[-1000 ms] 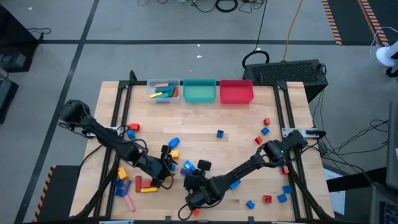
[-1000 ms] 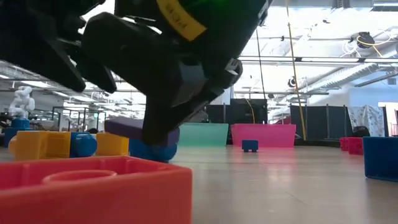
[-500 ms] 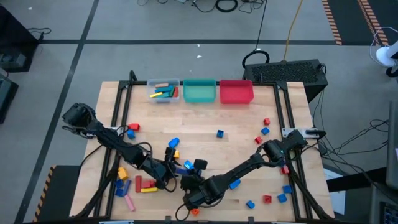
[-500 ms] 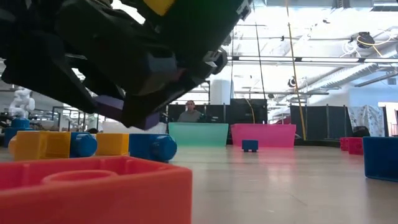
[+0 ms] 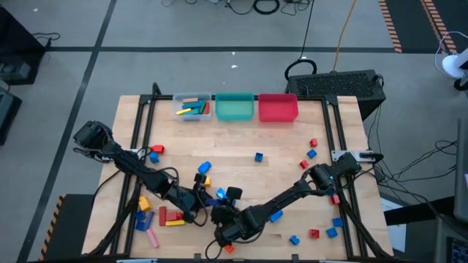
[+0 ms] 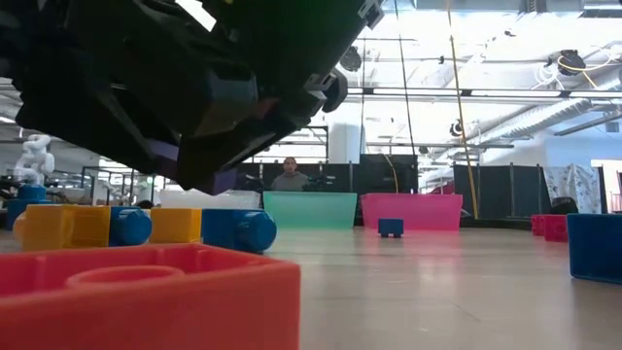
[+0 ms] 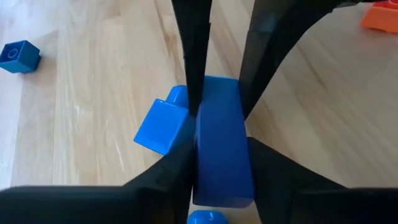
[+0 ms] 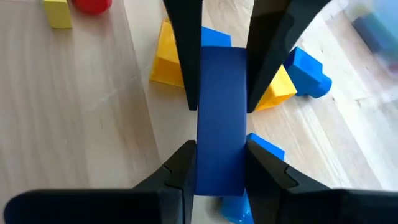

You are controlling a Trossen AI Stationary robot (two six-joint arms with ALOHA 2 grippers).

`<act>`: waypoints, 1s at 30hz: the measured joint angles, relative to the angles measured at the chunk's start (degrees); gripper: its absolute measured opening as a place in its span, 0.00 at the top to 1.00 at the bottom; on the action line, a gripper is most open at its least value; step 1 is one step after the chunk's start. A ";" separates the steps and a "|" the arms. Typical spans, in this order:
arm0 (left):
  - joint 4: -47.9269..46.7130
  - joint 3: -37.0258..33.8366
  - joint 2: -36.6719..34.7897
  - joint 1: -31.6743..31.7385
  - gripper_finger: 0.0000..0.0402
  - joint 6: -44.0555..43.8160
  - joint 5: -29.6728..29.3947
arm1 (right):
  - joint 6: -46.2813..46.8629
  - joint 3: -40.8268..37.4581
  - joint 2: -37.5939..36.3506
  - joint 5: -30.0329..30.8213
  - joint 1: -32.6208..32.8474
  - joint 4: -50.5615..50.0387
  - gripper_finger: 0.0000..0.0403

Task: Sort blocks by size
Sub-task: Put the dark blue block into the transparent bin

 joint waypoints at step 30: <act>-16.06 -0.02 -18.93 33.45 0.71 -1.15 -13.38 | 18.23 -5.66 -10.93 11.58 -2.41 -36.33 0.52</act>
